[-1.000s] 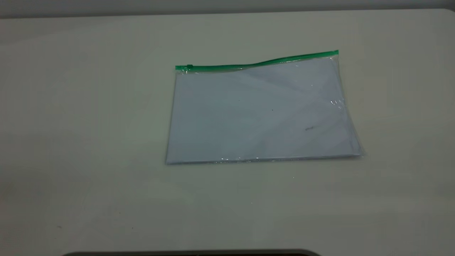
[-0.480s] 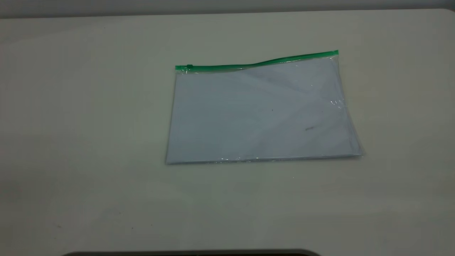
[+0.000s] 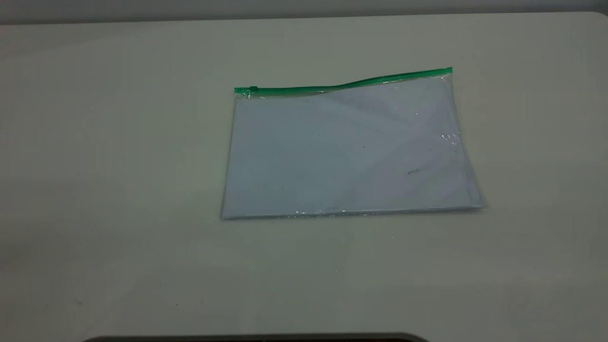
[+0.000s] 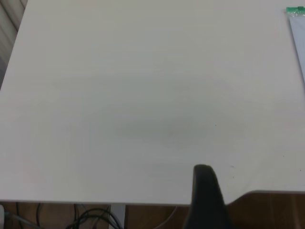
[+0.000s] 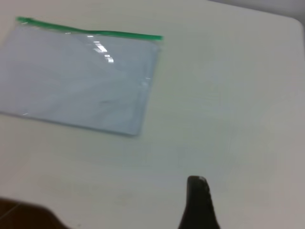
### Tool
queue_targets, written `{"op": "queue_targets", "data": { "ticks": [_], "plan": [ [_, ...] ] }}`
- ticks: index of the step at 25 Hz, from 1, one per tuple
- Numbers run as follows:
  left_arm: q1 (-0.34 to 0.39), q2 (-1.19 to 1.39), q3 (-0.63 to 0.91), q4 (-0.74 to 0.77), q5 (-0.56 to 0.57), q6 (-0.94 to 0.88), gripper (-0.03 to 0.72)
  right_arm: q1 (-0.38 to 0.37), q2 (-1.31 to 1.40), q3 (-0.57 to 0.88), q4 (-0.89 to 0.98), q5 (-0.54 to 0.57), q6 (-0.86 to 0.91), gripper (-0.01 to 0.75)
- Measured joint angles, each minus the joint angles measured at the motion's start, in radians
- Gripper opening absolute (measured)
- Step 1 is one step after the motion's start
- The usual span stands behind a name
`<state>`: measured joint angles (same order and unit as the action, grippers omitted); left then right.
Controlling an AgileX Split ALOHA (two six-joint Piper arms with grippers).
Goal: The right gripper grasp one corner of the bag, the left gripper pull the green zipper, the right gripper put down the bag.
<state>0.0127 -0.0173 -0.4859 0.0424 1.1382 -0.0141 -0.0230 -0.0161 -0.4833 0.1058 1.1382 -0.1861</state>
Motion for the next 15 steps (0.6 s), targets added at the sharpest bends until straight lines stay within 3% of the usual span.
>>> {"op": "queue_targets", "data": {
  "ticks": [5, 15],
  "plan": [
    [0.0, 0.0, 0.0, 0.0, 0.0, 0.0, 0.578, 0.0, 0.0, 0.001, -0.106, -0.003, 0.144, 0.591],
    [0.0, 0.0, 0.0, 0.0, 0.0, 0.0, 0.578, 0.0, 0.0, 0.001, -0.117, -0.003, 0.159, 0.591]
  ]
}}
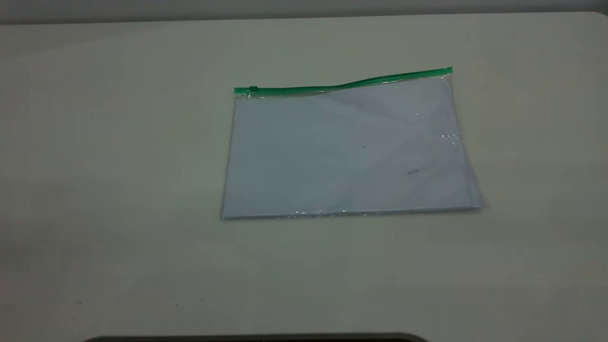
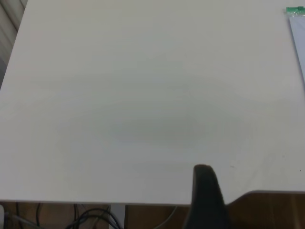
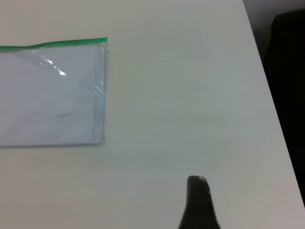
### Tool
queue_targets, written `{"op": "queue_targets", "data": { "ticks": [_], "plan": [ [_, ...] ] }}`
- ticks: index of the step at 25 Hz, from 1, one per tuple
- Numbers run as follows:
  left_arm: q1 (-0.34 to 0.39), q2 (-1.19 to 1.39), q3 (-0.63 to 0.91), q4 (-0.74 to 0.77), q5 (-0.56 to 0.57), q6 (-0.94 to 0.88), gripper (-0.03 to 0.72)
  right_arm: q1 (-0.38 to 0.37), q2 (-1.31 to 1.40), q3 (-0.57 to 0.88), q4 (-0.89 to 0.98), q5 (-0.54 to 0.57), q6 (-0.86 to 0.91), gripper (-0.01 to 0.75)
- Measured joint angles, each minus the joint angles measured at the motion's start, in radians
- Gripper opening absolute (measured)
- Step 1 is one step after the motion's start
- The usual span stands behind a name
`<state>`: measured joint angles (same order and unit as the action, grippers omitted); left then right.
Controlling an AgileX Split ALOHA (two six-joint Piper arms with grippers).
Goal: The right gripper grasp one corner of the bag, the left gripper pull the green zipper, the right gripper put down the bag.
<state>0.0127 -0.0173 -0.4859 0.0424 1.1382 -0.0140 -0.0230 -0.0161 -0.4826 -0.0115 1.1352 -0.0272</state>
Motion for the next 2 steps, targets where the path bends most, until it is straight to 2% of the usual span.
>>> {"op": "queue_targets", "data": {
  "ticks": [2],
  "plan": [
    [0.0, 0.0, 0.0, 0.0, 0.0, 0.0, 0.578, 0.0, 0.0, 0.0, 0.0, 0.0, 0.0, 0.591]
  ]
}}
